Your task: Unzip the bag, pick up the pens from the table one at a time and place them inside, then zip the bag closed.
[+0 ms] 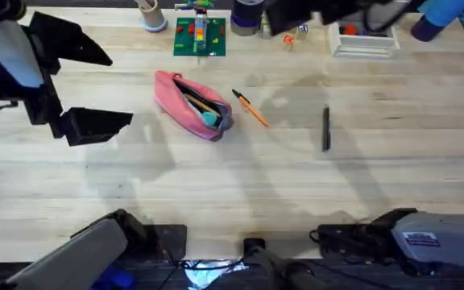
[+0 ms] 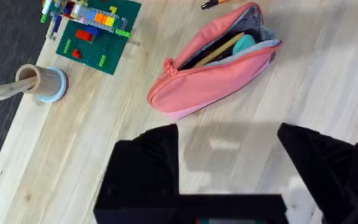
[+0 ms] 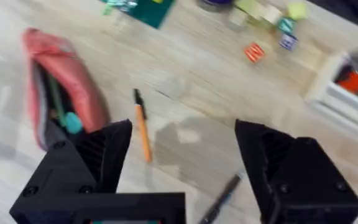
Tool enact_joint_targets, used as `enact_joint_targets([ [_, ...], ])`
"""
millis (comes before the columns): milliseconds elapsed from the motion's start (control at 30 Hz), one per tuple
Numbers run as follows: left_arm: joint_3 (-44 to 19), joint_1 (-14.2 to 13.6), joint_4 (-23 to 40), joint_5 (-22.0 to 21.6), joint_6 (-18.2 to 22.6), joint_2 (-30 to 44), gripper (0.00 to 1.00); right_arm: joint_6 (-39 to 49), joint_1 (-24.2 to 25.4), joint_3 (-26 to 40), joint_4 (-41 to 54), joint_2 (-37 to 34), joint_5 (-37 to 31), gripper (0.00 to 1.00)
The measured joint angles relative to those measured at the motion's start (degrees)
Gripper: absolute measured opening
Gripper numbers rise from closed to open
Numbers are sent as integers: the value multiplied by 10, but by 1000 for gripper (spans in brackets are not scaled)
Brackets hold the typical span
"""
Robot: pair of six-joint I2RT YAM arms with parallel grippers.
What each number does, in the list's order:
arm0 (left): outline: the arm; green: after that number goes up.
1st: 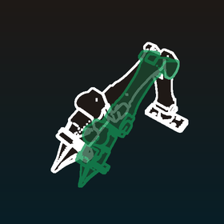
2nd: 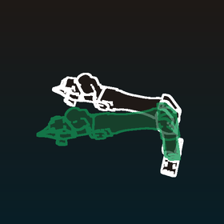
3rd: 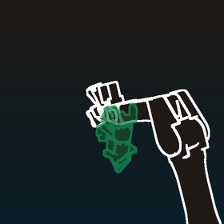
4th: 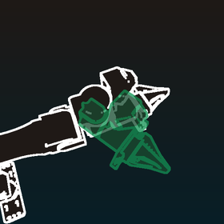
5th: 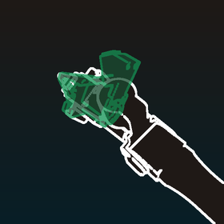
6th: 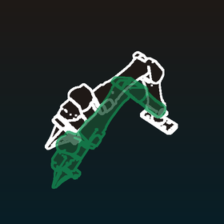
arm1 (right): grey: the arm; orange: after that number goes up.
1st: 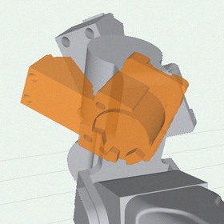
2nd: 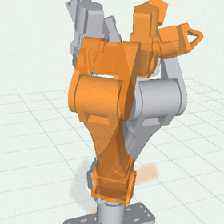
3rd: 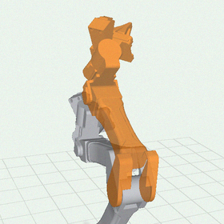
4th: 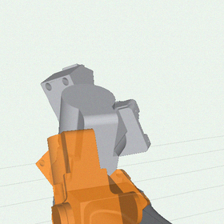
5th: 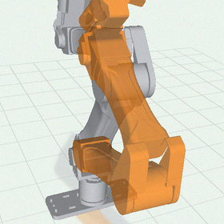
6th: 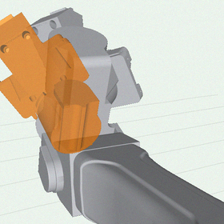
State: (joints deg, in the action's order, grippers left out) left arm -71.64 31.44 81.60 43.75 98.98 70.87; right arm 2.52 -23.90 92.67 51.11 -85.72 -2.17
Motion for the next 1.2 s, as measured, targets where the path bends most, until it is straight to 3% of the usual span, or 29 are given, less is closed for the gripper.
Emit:
enact_joint_targets([
  [333,0,0,0,0,0,0,992,-17,93,-135,-30,89,-6,996],
  [600,0,0,0,0,0,0,993,-83,96,-218,-31,132,-51,997],
  [967,0,0,0,0,0,0,993,-215,100,-265,-13,132,-94,996],
  [1200,0,0,0,0,0,0,993,-295,141,-302,-28,131,-101,995],
])
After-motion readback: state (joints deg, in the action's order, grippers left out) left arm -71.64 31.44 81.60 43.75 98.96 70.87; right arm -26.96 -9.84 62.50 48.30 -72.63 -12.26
